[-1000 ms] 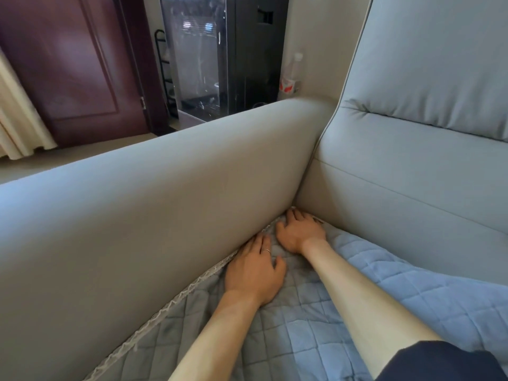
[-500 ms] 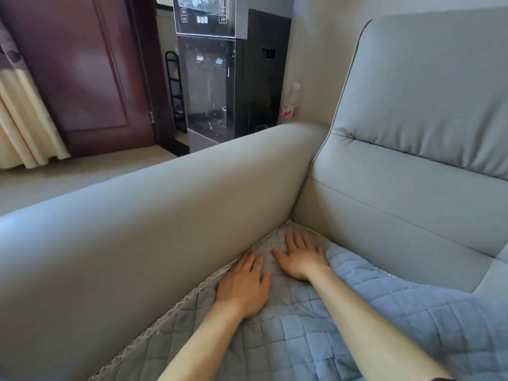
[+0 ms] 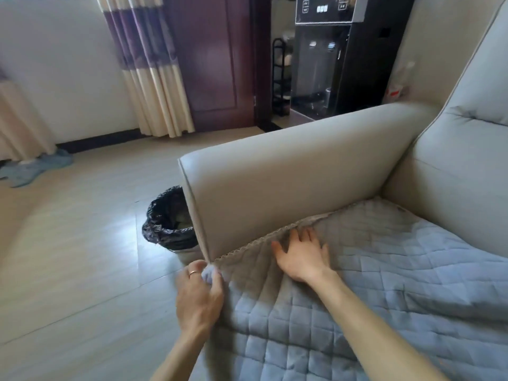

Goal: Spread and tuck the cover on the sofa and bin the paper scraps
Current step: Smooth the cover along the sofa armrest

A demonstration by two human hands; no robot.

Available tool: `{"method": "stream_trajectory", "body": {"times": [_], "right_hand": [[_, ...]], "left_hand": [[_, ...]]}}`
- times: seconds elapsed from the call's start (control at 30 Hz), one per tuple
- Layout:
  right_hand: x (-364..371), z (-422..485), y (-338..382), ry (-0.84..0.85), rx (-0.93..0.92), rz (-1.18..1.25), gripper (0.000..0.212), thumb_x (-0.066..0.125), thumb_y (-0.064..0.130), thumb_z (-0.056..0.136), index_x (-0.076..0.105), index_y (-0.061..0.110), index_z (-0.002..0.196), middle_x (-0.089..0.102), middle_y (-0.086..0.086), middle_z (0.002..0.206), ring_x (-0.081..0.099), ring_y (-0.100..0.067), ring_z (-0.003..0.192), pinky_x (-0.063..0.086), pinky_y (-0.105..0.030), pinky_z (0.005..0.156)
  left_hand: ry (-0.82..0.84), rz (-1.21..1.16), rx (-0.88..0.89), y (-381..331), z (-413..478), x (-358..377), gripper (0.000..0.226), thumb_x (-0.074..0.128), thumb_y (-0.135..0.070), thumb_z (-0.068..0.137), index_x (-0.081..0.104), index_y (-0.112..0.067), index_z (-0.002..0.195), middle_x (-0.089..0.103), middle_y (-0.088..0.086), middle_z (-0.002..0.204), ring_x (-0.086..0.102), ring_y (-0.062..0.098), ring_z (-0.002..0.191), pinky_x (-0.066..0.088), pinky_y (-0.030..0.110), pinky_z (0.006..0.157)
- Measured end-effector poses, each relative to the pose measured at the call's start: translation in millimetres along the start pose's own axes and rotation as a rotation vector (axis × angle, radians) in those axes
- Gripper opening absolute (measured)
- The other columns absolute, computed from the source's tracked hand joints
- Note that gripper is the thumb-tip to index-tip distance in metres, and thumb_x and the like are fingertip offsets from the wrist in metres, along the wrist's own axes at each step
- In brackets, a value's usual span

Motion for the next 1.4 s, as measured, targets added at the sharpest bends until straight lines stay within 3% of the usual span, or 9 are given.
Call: {"method": "stream_trajectory", "body": {"times": [0.1, 0.17, 0.27, 0.43, 0.6, 0.73, 0.97, 1.1, 1.4], "right_hand": [[46, -42, 39, 0.058, -0.048, -0.040, 0.083, 0.019, 0.066, 0.093, 0.009, 0.013, 0.156, -0.006, -0.021, 0.162, -0.016, -0.032, 0.149, -0.005, -0.056, 0.118], [63, -57, 49, 0.030, -0.074, -0.123, 0.086, 0.013, 0.068, 0.092, 0.001, 0.012, 0.156, -0.010, -0.022, 0.161, -0.019, -0.033, 0.148, -0.009, -0.057, 0.117], [61, -54, 63, -0.016, -0.094, -0.165, 0.089, 0.009, 0.071, 0.089, -0.002, 0.013, 0.156, -0.010, -0.021, 0.161, -0.019, -0.033, 0.148, -0.010, -0.058, 0.116], [61, -41, 75, -0.001, -0.097, -0.181, 0.091, 0.011, 0.075, 0.087, 0.000, 0.018, 0.157, -0.013, -0.021, 0.161, -0.018, -0.034, 0.148, -0.008, -0.060, 0.116], [60, -48, 75, 0.096, -0.043, -0.259, 0.096, 0.016, 0.083, 0.081, 0.007, 0.024, 0.157, -0.018, -0.018, 0.161, -0.018, -0.043, 0.146, -0.002, -0.065, 0.114], [64, -73, 105, 0.017, -0.231, -0.196, 0.085, 0.016, 0.079, 0.085, 0.024, 0.028, 0.153, 0.001, -0.004, 0.165, -0.010, -0.022, 0.151, 0.000, -0.061, 0.116], [53, -50, 74, -0.014, -0.155, -0.174, 0.067, 0.025, 0.060, 0.096, 0.034, 0.022, 0.149, 0.024, 0.003, 0.161, 0.018, -0.020, 0.147, 0.021, -0.052, 0.114], [55, -32, 58, 0.102, -0.133, -0.206, 0.075, 0.017, 0.064, 0.095, 0.016, 0.019, 0.156, 0.006, 0.006, 0.165, 0.003, -0.017, 0.151, 0.008, -0.057, 0.118], [63, -20, 86, 0.079, -0.093, -0.233, 0.086, 0.014, 0.074, 0.087, 0.022, 0.021, 0.155, 0.014, 0.005, 0.163, 0.001, -0.020, 0.150, -0.004, -0.063, 0.115]], "left_hand": [[0.303, -0.160, -0.165, 56, -8, -12, 0.057, 0.059, -0.064, 0.080, 0.062, -0.018, 0.114, 0.064, -0.007, 0.111, 0.058, 0.017, 0.106, 0.047, 0.029, 0.091], [0.446, -0.277, -0.213, 71, -15, -20, 0.059, 0.063, -0.074, 0.070, 0.063, -0.018, 0.090, 0.062, -0.011, 0.082, 0.056, 0.010, 0.083, 0.042, 0.019, 0.070], [0.400, -0.284, -0.262, 82, -5, -48, 0.044, 0.072, -0.059, 0.076, 0.054, -0.019, 0.073, 0.046, -0.007, 0.061, 0.041, 0.009, 0.060, 0.029, 0.025, 0.053], [0.326, -0.235, -0.108, 79, 15, -75, 0.039, 0.066, -0.047, 0.088, 0.056, -0.016, 0.066, 0.047, -0.010, 0.053, 0.041, 0.007, 0.052, 0.032, 0.022, 0.050], [0.251, 0.031, -0.031, 95, 26, -91, 0.028, 0.063, -0.055, 0.086, 0.062, -0.028, 0.078, 0.060, -0.010, 0.070, 0.058, 0.013, 0.073, 0.044, 0.030, 0.065], [0.294, 0.215, -0.133, 134, 26, -89, 0.036, 0.052, -0.069, 0.085, 0.059, -0.034, 0.082, 0.062, -0.011, 0.085, 0.059, 0.018, 0.090, 0.048, 0.040, 0.088], [0.148, 0.362, -0.113, 104, 8, -67, 0.026, 0.048, -0.049, 0.093, 0.059, -0.026, 0.095, 0.060, 0.000, 0.106, 0.058, 0.026, 0.102, 0.047, 0.040, 0.088], [-0.019, 0.050, 0.062, 49, -17, -62, 0.031, 0.050, -0.045, 0.089, 0.059, -0.022, 0.107, 0.060, -0.001, 0.107, 0.057, 0.021, 0.099, 0.050, 0.039, 0.087], [0.248, -0.213, -0.133, 81, -24, -19, 0.074, 0.041, -0.065, 0.085, 0.027, -0.030, 0.147, 0.050, -0.008, 0.142, 0.052, 0.021, 0.124, 0.041, 0.038, 0.101]]}}
Point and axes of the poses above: each hand's wrist, its own z-axis towards the middle knuckle, its own x-axis out of the palm, y = z × x, the point moved 8 cm from there along z, towards the middle knuckle
